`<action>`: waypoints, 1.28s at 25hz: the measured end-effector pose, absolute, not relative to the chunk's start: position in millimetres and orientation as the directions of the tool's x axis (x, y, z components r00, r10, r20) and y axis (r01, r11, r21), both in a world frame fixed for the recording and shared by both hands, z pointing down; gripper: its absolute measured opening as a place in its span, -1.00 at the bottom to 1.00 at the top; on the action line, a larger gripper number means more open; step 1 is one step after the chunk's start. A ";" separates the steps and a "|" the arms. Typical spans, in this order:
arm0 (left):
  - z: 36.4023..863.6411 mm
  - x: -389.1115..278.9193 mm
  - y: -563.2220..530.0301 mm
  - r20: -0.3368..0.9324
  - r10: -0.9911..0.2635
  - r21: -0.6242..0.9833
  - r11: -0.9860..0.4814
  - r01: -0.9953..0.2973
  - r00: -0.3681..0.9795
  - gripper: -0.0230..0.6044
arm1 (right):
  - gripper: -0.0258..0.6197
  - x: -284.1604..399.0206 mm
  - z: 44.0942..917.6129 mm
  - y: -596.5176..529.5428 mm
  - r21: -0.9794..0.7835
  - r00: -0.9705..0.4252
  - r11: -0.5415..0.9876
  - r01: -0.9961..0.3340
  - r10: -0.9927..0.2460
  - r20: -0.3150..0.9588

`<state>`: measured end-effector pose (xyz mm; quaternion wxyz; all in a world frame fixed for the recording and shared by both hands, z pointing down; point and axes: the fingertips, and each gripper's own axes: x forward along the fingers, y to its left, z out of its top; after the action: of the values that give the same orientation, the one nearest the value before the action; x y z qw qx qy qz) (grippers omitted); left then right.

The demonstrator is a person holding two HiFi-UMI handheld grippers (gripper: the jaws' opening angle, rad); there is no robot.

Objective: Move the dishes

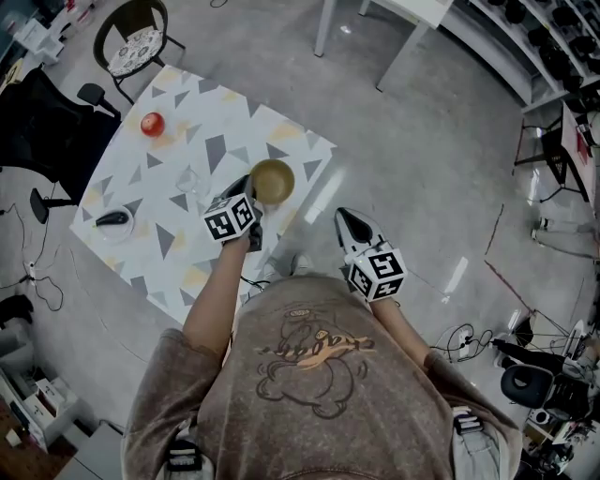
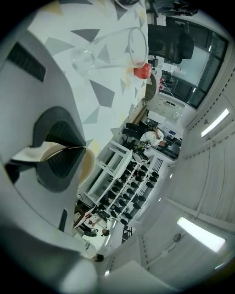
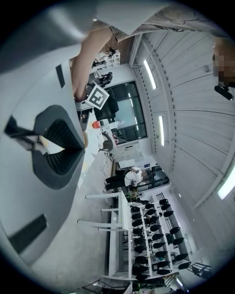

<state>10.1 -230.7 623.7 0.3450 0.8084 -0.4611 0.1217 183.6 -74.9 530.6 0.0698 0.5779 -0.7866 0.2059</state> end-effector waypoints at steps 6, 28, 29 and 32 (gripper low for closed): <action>656.4 11.6 -236.0 0.574 -0.623 0.450 -0.302 -0.840 0.531 -0.84 | -0.91 190.5 535.5 -78.8 -0.248 -0.305 0.224 -0.942 -0.880 0.364; 657.2 19.1 -244.8 0.538 -0.617 0.488 -0.327 -0.809 0.574 -0.63 | -0.91 180.3 540.7 -90.5 -0.247 -0.305 0.221 -0.944 -0.870 0.388; 654.4 18.3 -245.5 0.532 -0.622 0.488 -0.328 -0.808 0.574 -0.63 | -0.91 179.2 540.5 -90.1 -0.246 -0.307 0.223 -0.943 -0.870 0.387; 643.1 17.2 -247.4 0.512 -0.637 0.480 -0.344 -0.807 0.577 -0.61 | -0.91 175.8 539.0 -89.1 -0.244 -0.313 0.231 -0.942 -0.869 0.383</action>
<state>17.2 -247.4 643.1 0.3606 0.8114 -0.4448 0.1177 175.8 -89.1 539.0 0.0832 0.5803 -0.7802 0.2184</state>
